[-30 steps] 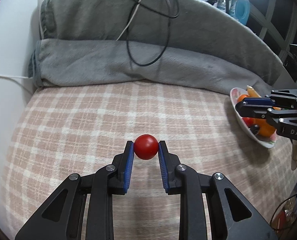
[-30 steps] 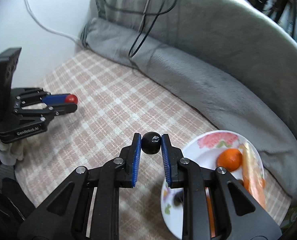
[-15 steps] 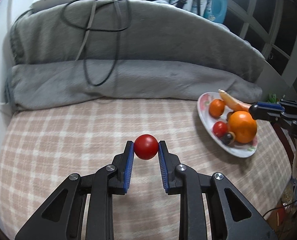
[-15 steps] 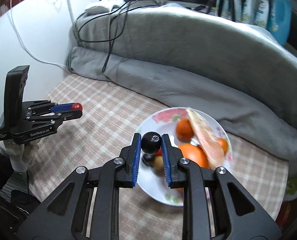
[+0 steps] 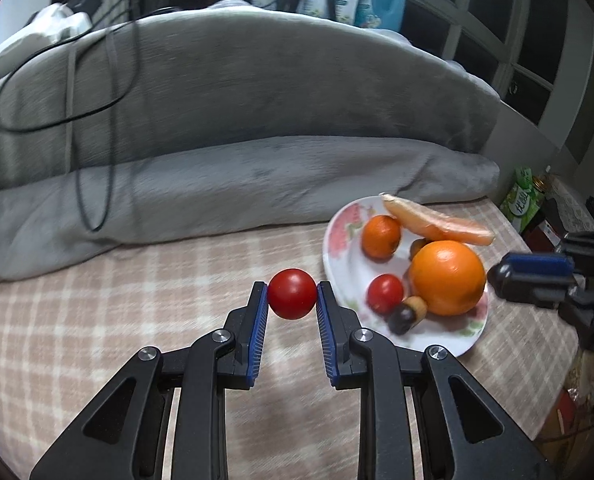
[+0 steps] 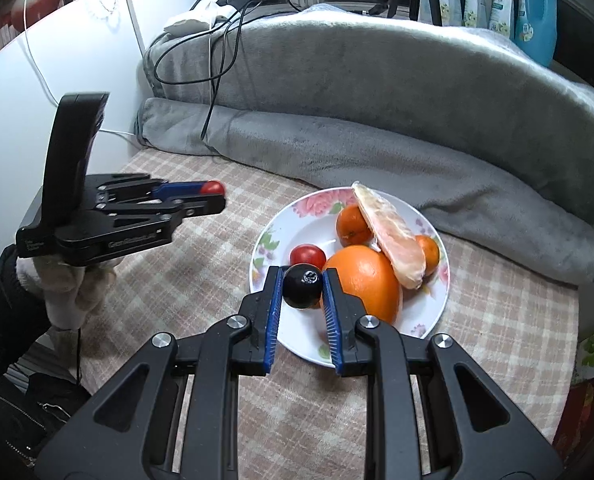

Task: Organize fruits
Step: 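Carry the cherry tomato and grape with both tools over the plate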

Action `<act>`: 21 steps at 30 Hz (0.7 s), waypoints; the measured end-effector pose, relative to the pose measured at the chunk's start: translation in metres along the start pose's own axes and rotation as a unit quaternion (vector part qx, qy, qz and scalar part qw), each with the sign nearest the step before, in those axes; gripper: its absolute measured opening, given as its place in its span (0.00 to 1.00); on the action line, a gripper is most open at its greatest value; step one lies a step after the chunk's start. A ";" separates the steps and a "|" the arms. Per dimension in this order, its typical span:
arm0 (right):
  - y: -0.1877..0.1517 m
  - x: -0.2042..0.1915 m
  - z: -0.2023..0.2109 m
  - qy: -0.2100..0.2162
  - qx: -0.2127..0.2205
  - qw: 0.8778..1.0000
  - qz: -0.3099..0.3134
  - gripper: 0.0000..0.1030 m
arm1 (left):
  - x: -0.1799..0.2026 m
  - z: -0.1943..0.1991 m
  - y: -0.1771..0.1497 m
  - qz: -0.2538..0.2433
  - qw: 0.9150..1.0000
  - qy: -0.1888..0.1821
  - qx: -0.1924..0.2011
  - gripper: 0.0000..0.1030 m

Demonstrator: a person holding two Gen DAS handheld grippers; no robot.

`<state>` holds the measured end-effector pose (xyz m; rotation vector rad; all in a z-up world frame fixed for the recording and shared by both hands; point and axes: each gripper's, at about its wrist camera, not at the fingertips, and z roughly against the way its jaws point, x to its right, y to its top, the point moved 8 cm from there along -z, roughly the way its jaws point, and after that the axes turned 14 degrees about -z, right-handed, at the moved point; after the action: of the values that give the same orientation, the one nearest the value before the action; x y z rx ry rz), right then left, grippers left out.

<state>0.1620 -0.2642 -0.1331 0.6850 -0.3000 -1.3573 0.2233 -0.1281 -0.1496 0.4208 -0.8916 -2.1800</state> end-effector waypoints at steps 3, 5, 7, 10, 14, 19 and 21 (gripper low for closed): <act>-0.004 0.002 -0.003 0.006 -0.005 1.000 -0.003 0.21 | 0.007 -0.006 0.008 -0.008 1.000 -0.006 0.001 0.22; -0.004 0.002 -0.005 0.010 -0.007 1.000 -0.005 0.21 | 0.011 -0.010 0.012 -0.010 1.000 -0.011 0.000 0.22; -0.005 0.002 -0.008 0.014 -0.010 1.000 -0.004 0.21 | 0.014 -0.014 0.016 -0.013 1.000 -0.013 -0.001 0.22; -0.006 0.002 -0.009 0.020 -0.013 1.000 -0.003 0.21 | 0.019 -0.020 0.020 -0.020 1.000 -0.014 -0.005 0.22; -0.005 0.001 -0.011 0.026 -0.012 1.000 -0.003 0.21 | 0.025 -0.026 0.024 -0.026 0.999 -0.018 -0.008 0.22; -0.004 0.000 -0.016 0.030 -0.017 0.999 -0.001 0.21 | 0.031 -0.033 0.028 -0.032 0.999 -0.022 -0.010 0.22; -0.004 0.000 -0.017 0.032 -0.018 0.999 -0.002 0.21 | 0.033 -0.034 0.029 -0.033 0.999 -0.024 -0.010 0.22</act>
<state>0.1684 -0.2595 -0.1491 0.6985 -0.2227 -1.3389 0.2337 -0.1828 -0.1542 0.3941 -0.8919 -2.2669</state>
